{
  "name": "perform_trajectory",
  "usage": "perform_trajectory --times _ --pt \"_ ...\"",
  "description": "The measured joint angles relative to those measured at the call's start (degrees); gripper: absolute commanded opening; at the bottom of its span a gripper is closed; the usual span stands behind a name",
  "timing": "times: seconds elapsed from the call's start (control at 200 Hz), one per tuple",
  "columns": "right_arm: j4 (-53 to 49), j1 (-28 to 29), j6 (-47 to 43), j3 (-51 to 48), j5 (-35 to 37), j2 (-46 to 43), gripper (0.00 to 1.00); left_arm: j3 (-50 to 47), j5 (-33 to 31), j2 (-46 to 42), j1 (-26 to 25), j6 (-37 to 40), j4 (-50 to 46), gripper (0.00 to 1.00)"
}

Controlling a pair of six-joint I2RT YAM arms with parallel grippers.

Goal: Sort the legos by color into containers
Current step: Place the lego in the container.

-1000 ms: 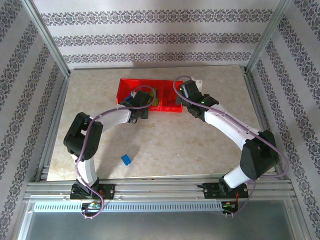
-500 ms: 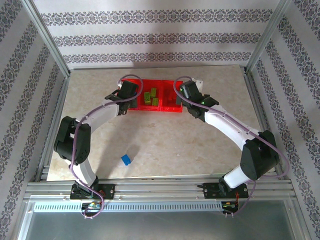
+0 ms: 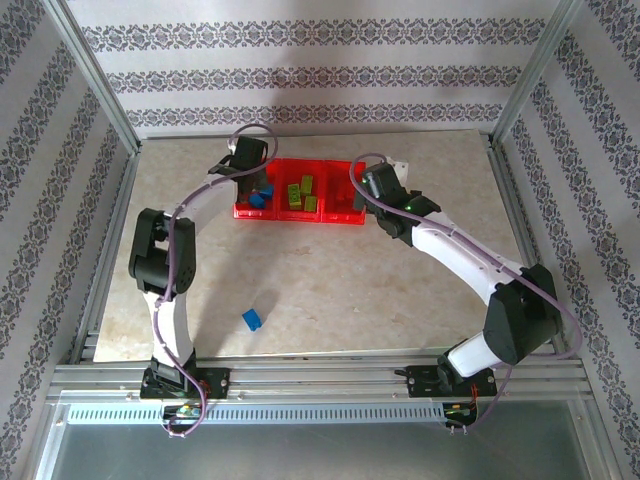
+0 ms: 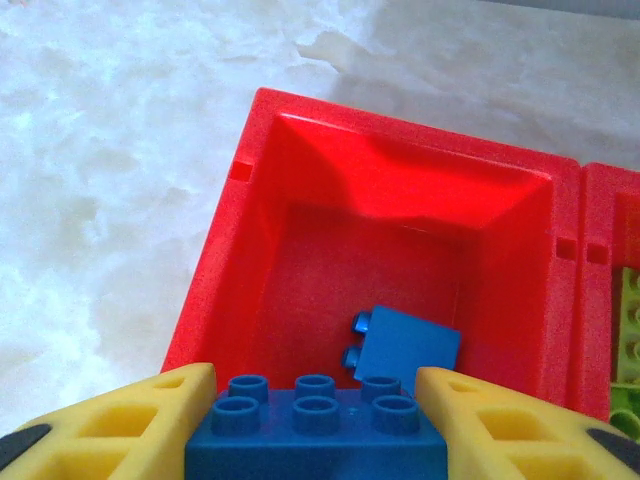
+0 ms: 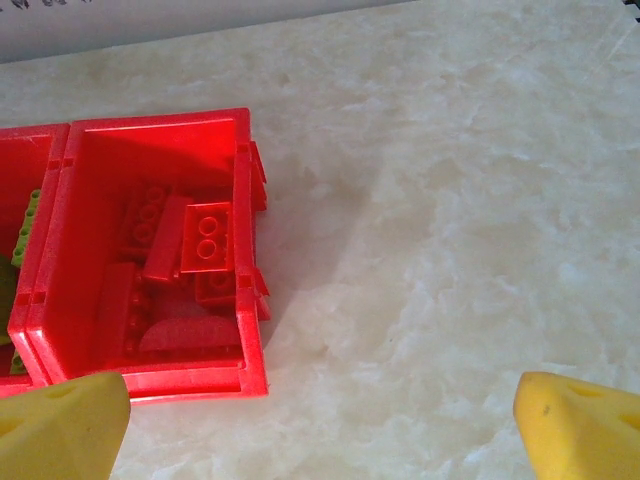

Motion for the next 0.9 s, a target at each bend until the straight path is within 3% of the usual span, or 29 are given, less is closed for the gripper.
perform_trajectory --times 0.505,0.899 --pt "-0.02 0.37 0.11 -0.04 0.04 -1.05 0.98 7.74 0.5 7.93 0.72 0.13 -1.81 0.61" --pt "-0.02 0.66 0.11 -0.07 0.22 -1.05 0.98 8.39 1.07 7.78 0.74 -0.07 -2.19 0.61"
